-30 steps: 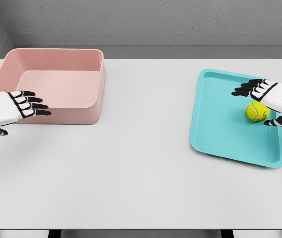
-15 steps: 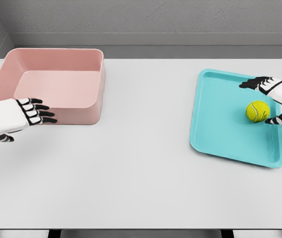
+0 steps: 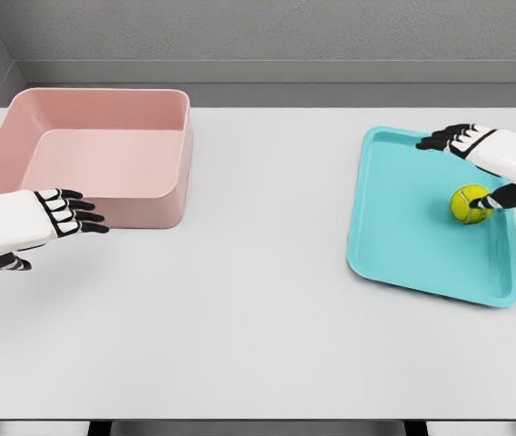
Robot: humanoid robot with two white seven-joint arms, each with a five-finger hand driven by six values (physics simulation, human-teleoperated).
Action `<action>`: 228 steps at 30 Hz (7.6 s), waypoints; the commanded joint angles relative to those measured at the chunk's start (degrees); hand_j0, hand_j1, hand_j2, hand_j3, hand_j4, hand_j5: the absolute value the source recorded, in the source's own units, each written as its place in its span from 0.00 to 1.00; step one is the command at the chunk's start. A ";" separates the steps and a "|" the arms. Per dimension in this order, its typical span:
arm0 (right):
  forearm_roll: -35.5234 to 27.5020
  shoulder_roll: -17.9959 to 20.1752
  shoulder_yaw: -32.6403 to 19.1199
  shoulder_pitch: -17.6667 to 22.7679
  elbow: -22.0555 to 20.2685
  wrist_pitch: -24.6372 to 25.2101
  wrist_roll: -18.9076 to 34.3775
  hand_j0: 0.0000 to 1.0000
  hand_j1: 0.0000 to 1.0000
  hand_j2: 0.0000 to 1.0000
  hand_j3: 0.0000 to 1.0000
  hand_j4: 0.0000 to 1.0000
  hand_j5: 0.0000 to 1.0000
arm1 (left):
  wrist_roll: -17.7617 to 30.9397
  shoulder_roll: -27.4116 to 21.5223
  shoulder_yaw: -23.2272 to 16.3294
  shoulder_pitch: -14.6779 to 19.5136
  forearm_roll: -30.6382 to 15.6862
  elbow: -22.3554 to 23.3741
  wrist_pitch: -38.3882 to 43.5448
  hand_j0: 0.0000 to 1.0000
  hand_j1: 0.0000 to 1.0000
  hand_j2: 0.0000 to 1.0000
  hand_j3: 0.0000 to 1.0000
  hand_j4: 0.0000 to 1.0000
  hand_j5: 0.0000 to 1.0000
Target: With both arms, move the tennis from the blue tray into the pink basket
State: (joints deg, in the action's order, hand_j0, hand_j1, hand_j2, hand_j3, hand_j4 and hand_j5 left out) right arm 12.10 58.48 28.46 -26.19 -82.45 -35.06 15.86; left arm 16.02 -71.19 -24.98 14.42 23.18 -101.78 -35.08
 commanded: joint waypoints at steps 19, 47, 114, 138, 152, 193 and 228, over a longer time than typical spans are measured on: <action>-4.02 -2.23 6.96 -1.76 12.05 0.06 2.69 0.99 0.99 0.99 0.99 0.99 0.99 | -0.02 0.00 0.02 -0.18 -0.51 0.18 0.08 1.00 1.00 1.00 1.00 1.00 1.00; -3.75 -5.75 9.69 -5.36 20.57 0.06 2.95 0.90 0.90 0.90 0.90 0.90 0.90 | -0.02 0.35 0.02 -0.26 -0.51 0.27 0.08 1.00 1.00 1.00 1.00 1.00 1.00; 0.02 -5.22 8.90 -6.59 11.26 0.06 3.04 0.48 0.48 0.48 0.48 0.48 0.48 | -0.11 0.08 0.10 -0.18 -1.03 0.09 0.08 1.00 1.00 1.00 1.00 1.00 1.00; 3.72 -5.84 8.98 -6.07 -5.70 0.06 3.12 0.48 0.48 0.48 0.48 0.48 0.48 | -0.11 0.17 0.02 -0.18 -1.12 0.09 0.08 1.00 1.00 1.00 1.00 1.00 1.00; 6.88 -9.88 9.51 -6.51 -10.01 0.06 3.21 0.48 0.48 0.48 0.48 0.48 0.48 | -0.11 0.26 0.02 -0.26 -1.12 0.00 0.08 1.00 1.00 1.00 1.00 1.00 1.00; 15.49 -28.43 18.83 -8.70 -9.66 0.06 4.79 0.46 0.46 0.46 0.46 0.46 0.46 | -0.11 0.17 0.02 -0.26 -1.03 0.18 0.08 1.00 1.00 1.00 1.00 1.00 1.00; 18.92 -35.54 21.38 -9.14 -1.22 0.06 4.88 1.00 1.00 1.00 1.00 1.00 1.00 | -0.11 0.26 0.11 -0.44 -1.03 0.09 0.08 1.00 1.00 1.00 1.00 1.00 1.00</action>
State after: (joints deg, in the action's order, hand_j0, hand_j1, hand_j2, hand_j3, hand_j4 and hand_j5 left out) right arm 31.47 22.96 49.98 -35.33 -83.55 -35.11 20.71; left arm 15.94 -70.87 -24.91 13.97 22.46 -101.69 -35.07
